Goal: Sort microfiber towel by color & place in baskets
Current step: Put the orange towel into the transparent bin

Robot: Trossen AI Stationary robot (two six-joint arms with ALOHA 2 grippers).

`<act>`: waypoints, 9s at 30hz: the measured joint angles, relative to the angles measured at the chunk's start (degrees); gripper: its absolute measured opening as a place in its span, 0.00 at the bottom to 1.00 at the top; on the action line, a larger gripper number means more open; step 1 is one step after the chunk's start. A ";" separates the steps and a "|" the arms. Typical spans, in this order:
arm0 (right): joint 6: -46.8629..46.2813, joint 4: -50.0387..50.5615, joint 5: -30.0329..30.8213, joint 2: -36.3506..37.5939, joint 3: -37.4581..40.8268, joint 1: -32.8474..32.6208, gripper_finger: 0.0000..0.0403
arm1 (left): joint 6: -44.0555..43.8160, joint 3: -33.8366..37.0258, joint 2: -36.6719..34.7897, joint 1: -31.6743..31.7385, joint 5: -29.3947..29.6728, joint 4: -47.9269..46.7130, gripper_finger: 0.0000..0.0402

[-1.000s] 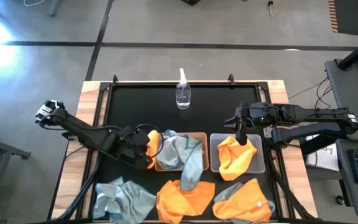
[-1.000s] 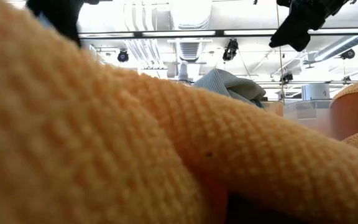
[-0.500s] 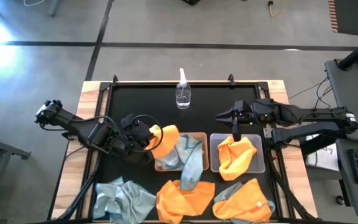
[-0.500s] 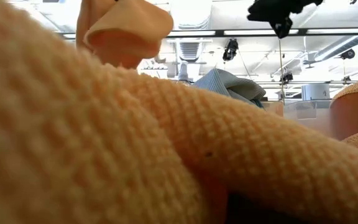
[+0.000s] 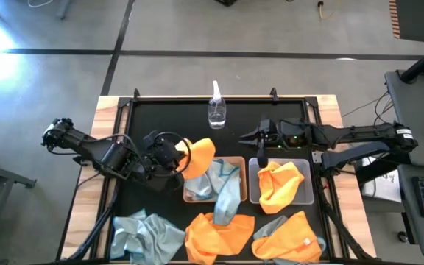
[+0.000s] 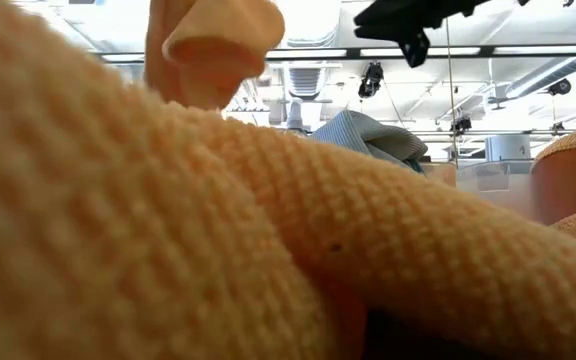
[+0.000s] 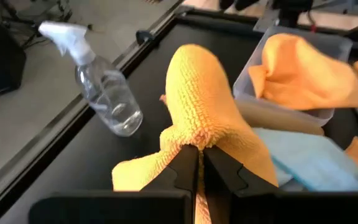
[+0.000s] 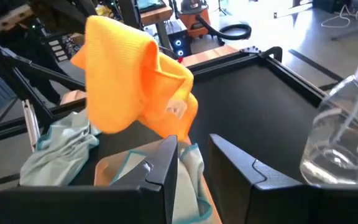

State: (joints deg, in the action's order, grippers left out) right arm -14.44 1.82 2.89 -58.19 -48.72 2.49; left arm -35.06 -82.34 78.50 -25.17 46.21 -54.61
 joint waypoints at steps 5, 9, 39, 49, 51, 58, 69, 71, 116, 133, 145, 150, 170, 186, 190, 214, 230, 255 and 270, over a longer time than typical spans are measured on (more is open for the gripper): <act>1.45 -0.84 -0.32 -4.72 -4.21 -0.24 0.20 | 7.15 -0.75 0.05 0.15 0.00 5.84 0.00; 2.48 -0.65 -0.42 -9.12 -8.10 -0.40 0.20 | 9.76 -0.91 0.07 0.29 -0.02 8.37 0.00; 14.04 11.34 5.24 -24.06 -30.12 -0.77 0.20 | 10.61 -0.47 0.07 0.31 -0.12 6.30 0.00; 15.98 15.85 14.55 -22.18 -30.72 -1.13 0.20 | 10.59 -0.45 0.07 0.31 -0.14 4.96 0.00; 15.44 16.87 12.30 -22.01 -30.72 -1.43 0.20 | 10.59 -0.45 0.07 0.31 -0.14 4.90 0.00; 10.14 17.53 -9.22 -21.37 -30.72 -1.52 0.20 | 10.59 -0.45 0.07 0.31 -0.12 4.86 0.00; 8.42 19.75 -13.61 -18.93 -30.66 -1.49 0.20 | 10.12 -0.45 0.07 0.31 -0.10 4.55 0.00; 8.42 20.12 -13.65 -18.27 -30.66 -1.49 0.20 | 10.11 -0.45 0.07 0.31 -0.12 4.40 0.00; 5.87 12.99 -22.09 -23.04 -30.39 -1.49 0.20 | 10.37 -0.45 0.07 0.31 -0.10 4.24 0.00; 5.01 8.58 -23.90 -25.81 -30.31 -1.49 0.20 | 10.37 -0.45 0.07 0.31 -0.10 4.28 0.00; 5.08 8.00 -23.96 -34.41 -33.17 -1.49 0.20 | 10.35 -0.45 0.07 0.31 -0.12 4.20 0.00; 5.93 8.11 -24.38 -35.68 -35.44 -1.49 0.20 | 10.35 -0.45 0.07 0.31 -0.12 4.03 0.00; 7.09 9.16 -24.72 -35.15 -35.99 -1.49 0.02 | 10.35 -0.45 0.07 0.31 -0.21 3.81 0.00; 7.04 10.32 -25.39 -33.09 -35.95 -1.49 0.02 | 8.89 -0.42 0.07 0.31 -0.25 3.50 0.00; 7.04 11.26 -25.39 -33.09 -35.92 -1.49 0.02 | 8.89 -0.40 0.07 0.31 -0.46 3.44 0.01; 7.04 13.76 -25.15 -31.16 -35.90 -1.09 0.02 | 6.32 -0.40 -0.04 0.30 -7.57 -1.98 0.29; 7.41 35.69 0.63 -14.87 -35.90 -0.71 0.02 | -4.86 -0.40 -0.09 0.31 -7.04 -13.29 0.28; -8.57 52.77 -1.83 -2.81 -35.90 -4.05 0.02 | -4.69 -0.43 -0.11 0.31 -4.99 -15.05 0.28; -8.52 47.02 -3.09 3.33 -35.90 -11.19 0.02 | -4.69 -0.45 -0.11 0.31 -3.05 -16.24 0.28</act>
State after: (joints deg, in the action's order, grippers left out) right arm -22.96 48.85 -0.21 -54.86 -84.62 -8.70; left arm -39.75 -82.78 78.39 -24.86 43.16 -70.85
